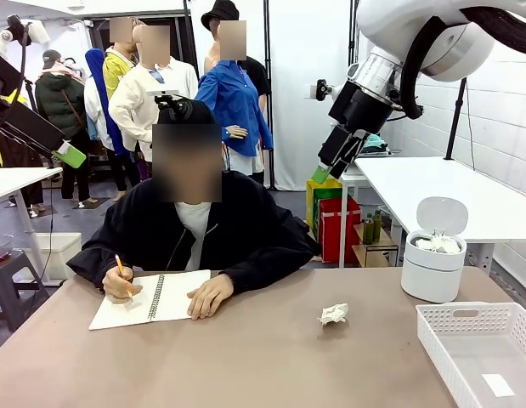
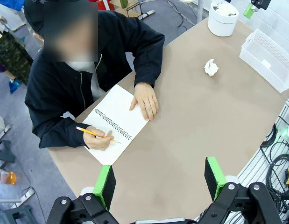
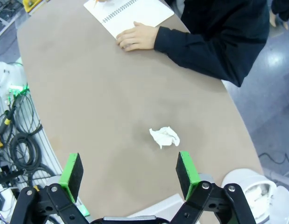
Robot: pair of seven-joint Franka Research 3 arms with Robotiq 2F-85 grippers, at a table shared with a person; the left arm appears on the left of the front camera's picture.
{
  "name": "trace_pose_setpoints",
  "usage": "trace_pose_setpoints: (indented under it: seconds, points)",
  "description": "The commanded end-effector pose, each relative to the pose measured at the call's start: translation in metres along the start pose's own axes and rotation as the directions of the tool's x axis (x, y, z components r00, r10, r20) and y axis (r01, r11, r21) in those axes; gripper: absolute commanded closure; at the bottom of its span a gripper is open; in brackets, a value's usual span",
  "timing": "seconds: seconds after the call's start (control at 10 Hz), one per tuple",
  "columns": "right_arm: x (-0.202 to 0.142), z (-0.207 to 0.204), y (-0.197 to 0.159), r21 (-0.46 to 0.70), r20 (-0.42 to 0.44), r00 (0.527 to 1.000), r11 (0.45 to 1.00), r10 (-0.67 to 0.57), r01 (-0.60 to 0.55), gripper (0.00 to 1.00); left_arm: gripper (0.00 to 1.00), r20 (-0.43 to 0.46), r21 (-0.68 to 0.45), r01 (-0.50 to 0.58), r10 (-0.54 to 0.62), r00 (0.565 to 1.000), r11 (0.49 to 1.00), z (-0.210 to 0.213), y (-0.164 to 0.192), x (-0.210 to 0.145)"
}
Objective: Sort the paper based on its condition.
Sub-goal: If a person hands you a paper, place it in the Organizing basket , and if it's crumpled, put it in the Trash can.
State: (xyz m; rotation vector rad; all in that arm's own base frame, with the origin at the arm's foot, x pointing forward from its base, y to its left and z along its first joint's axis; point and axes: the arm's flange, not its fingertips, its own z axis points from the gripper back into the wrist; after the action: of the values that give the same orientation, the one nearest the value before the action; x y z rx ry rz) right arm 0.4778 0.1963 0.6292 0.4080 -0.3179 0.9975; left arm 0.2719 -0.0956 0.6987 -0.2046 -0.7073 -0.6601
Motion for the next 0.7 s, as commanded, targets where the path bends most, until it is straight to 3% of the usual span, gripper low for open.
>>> trace_pose_setpoints:
  seconds: [0.0, 0.6]
  points:
    - [-0.0012, -0.0018, -0.0005, 0.003, -0.003, 1.000, 1.000, -0.002, 0.002, 0.00, 0.00, 0.000, 0.003, -0.001, 0.001, 1.000, 1.000, 0.0006, 0.0004, 0.0000]
    - [-0.0012, -0.0018, -0.0005, 0.003, -0.003, 1.000, 1.000, -0.002, 0.002, 0.00, 0.00, 0.000, 0.003, -0.001, 0.001, 1.000, 1.000, 0.0006, 0.0004, 0.0000]
